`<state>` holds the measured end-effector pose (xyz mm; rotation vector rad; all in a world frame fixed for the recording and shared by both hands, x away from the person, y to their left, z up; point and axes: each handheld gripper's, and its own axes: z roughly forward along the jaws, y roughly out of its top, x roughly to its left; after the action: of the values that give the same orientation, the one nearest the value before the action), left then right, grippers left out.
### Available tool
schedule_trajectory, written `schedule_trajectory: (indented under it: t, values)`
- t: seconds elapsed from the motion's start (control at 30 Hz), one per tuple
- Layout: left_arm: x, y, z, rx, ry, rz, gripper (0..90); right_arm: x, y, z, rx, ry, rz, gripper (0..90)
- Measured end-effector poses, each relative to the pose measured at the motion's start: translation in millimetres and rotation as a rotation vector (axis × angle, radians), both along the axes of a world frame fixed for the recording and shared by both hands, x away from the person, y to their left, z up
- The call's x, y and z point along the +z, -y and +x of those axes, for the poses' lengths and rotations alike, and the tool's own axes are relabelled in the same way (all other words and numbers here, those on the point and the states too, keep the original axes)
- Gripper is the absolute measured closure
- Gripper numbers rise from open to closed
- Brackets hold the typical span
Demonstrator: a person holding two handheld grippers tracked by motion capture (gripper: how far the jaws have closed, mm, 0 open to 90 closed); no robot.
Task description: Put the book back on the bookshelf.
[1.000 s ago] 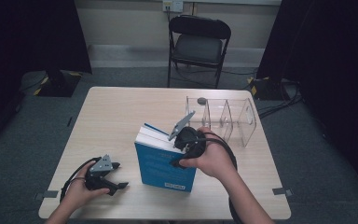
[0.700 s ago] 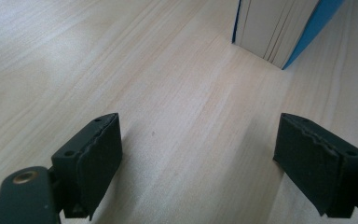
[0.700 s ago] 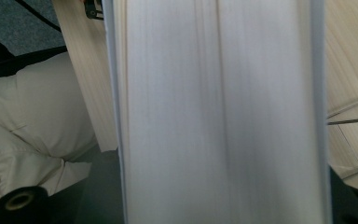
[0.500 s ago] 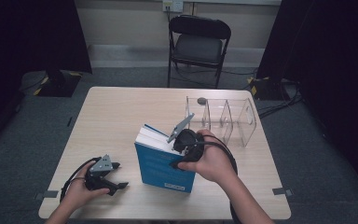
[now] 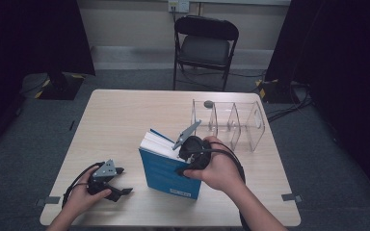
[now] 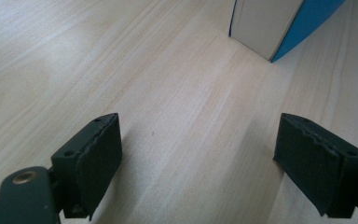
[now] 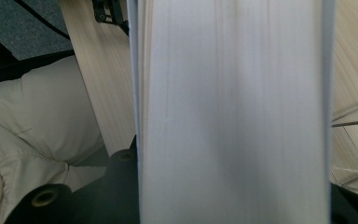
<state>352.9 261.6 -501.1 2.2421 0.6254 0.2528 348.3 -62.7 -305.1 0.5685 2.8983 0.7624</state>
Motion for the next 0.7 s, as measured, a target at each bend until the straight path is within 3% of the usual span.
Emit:
schedule_trajectory:
  t: [0.47, 0.57, 0.7]
  values:
    - [-0.5, 0.1, 0.2, -0.001, 0.0, -0.009, 14.6, 0.1, 3.1, -5.0, -0.089, 0.016, 0.032, 61.5]
    - [-0.4, 0.2, 0.2, -0.001, 0.001, -0.007, 14.5, 0.4, 8.0, -3.9, -0.134, -0.01, 0.052, 61.5]
    - [-0.5, 0.2, 0.2, -0.001, 0.001, -0.008, 14.5, 4.4, 14.0, -1.8, -0.151, -0.014, 0.067, 61.6]
